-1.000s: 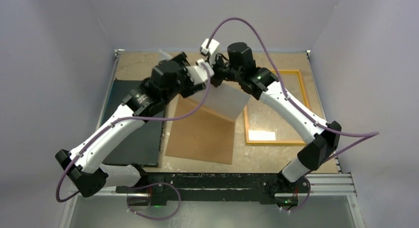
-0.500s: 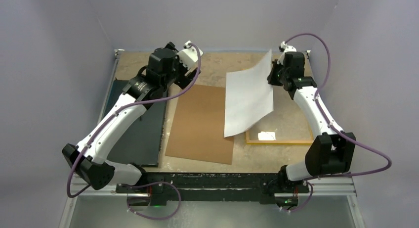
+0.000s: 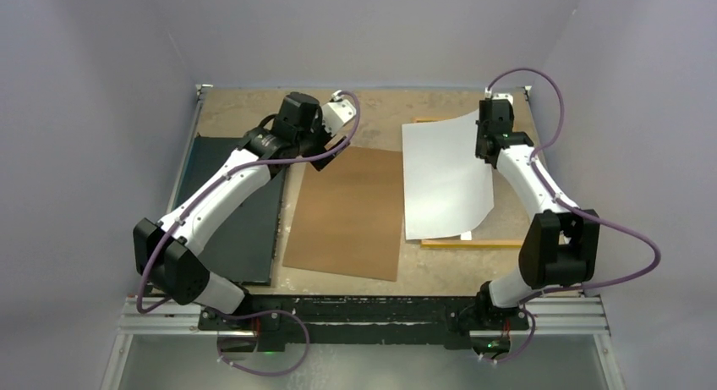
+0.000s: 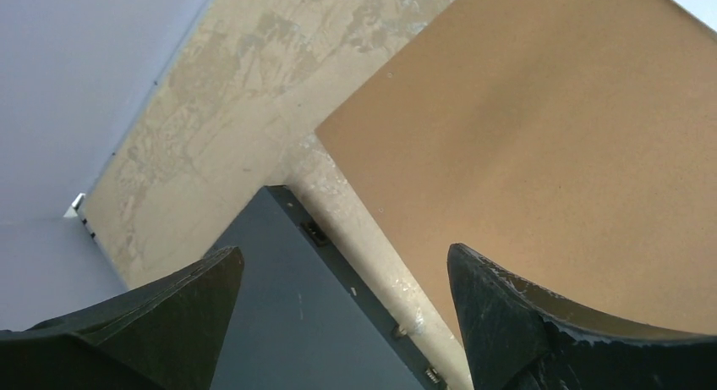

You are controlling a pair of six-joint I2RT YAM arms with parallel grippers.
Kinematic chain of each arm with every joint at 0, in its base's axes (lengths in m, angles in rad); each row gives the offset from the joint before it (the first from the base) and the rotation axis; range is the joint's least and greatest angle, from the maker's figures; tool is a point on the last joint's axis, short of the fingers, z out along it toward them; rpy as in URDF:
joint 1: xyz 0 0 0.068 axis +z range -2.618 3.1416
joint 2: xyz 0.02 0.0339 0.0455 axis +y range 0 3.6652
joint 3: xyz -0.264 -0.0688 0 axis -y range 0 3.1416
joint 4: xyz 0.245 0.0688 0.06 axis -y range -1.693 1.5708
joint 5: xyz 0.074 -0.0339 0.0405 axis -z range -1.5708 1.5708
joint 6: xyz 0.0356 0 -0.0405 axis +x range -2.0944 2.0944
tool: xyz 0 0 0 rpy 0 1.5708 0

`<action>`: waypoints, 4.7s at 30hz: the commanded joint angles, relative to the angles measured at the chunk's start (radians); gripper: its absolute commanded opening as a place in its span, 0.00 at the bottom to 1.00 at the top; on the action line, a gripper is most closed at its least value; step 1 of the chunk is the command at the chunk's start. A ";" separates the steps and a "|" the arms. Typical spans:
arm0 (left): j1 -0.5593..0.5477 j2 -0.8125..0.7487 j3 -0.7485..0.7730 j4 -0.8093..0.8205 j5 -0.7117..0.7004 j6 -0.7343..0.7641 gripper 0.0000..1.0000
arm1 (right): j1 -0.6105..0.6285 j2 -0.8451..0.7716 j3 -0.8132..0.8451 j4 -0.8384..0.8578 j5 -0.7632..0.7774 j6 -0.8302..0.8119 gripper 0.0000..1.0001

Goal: Put the photo into the frame

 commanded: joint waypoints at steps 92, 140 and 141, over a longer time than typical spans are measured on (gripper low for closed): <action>0.272 0.048 -0.117 -0.012 0.310 -0.112 0.78 | 0.607 0.143 -0.125 0.229 -0.011 0.558 0.85; 0.215 0.302 -0.496 0.408 -0.012 0.022 0.33 | 0.614 0.174 -0.236 0.136 -0.057 0.777 0.99; 0.214 0.303 -0.498 0.410 -0.010 0.021 0.33 | 0.615 0.190 -0.241 0.142 -0.054 0.780 0.99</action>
